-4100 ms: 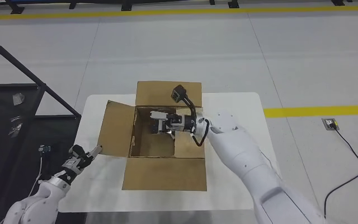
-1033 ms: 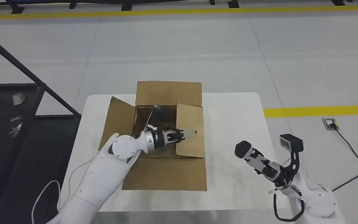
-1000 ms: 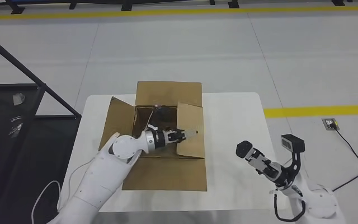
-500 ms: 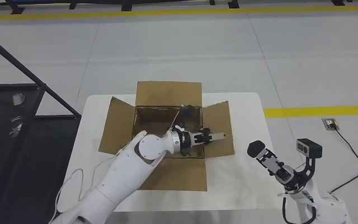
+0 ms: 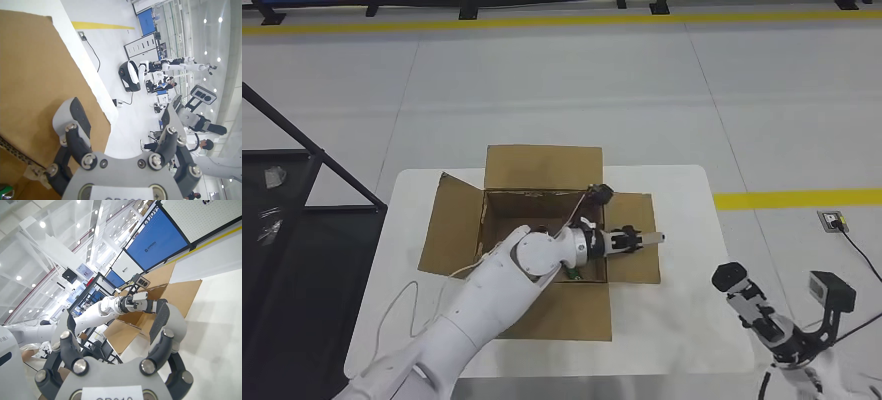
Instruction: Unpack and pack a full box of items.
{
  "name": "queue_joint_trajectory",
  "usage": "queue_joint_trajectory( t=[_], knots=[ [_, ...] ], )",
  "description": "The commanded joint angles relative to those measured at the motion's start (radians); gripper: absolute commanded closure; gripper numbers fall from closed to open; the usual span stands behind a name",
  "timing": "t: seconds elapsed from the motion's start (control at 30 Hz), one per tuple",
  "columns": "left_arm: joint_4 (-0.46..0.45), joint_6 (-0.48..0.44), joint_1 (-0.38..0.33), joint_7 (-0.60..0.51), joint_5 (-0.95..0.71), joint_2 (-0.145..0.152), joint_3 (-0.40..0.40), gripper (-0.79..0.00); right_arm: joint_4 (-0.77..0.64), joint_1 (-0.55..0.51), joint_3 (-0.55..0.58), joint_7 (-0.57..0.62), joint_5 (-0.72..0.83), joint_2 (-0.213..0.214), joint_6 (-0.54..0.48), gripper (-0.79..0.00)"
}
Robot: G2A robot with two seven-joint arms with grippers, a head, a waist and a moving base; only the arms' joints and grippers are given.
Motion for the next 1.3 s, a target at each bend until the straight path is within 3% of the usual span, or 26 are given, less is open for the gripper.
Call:
queue_joint_trajectory(
  t=[0.0,0.1,0.2,0.37,0.5,0.6,0.77,0.93,1.1,1.27],
  knots=[
    [-0.023,-0.030,0.005,0.003,0.000,0.020,-0.052,-0.785,-0.024,0.043,-0.020,0.032,-0.057,0.005,0.059,-0.785],
    [-0.102,-0.058,0.044,0.017,0.010,0.069,-0.161,-0.785,-0.065,0.133,-0.073,0.095,-0.144,0.013,0.145,-0.785],
    [-0.249,-0.051,0.136,0.016,0.059,0.138,-0.321,-0.785,-0.102,0.247,-0.157,0.156,-0.258,0.018,0.234,-0.785],
    [-0.660,0.059,0.426,-0.028,0.140,0.245,-0.665,-0.785,-0.116,0.467,-0.352,0.224,-0.468,0.015,0.379,-0.785],
    [-0.928,0.125,0.652,-0.058,0.131,0.288,-0.901,-0.785,-0.036,0.661,-0.543,0.290,-0.601,0.000,0.476,-0.785],
    [-1.037,0.140,0.782,-0.063,0.118,0.304,-1.040,-0.785,0.095,0.827,-0.705,0.347,-0.653,-0.023,0.514,-0.785],
    [-1.075,0.125,0.939,-0.042,0.083,0.318,-1.221,-0.785,0.396,1.089,-0.997,0.405,-0.743,-0.096,0.590,-0.785],
    [-1.039,0.076,1.051,-0.044,0.057,0.324,-1.323,-0.785,0.705,1.253,-1.220,0.393,-0.748,-0.203,0.676,-0.785],
    [-0.985,0.030,1.105,-0.081,0.010,0.328,-1.345,-0.785,0.999,1.344,-1.339,0.373,-0.680,-0.315,0.693,-0.785],
    [-0.960,0.002,1.098,-0.117,0.002,0.333,-1.315,-0.785,1.224,1.392,-1.407,0.349,-0.648,-0.415,0.688,-0.785]
  ],
)
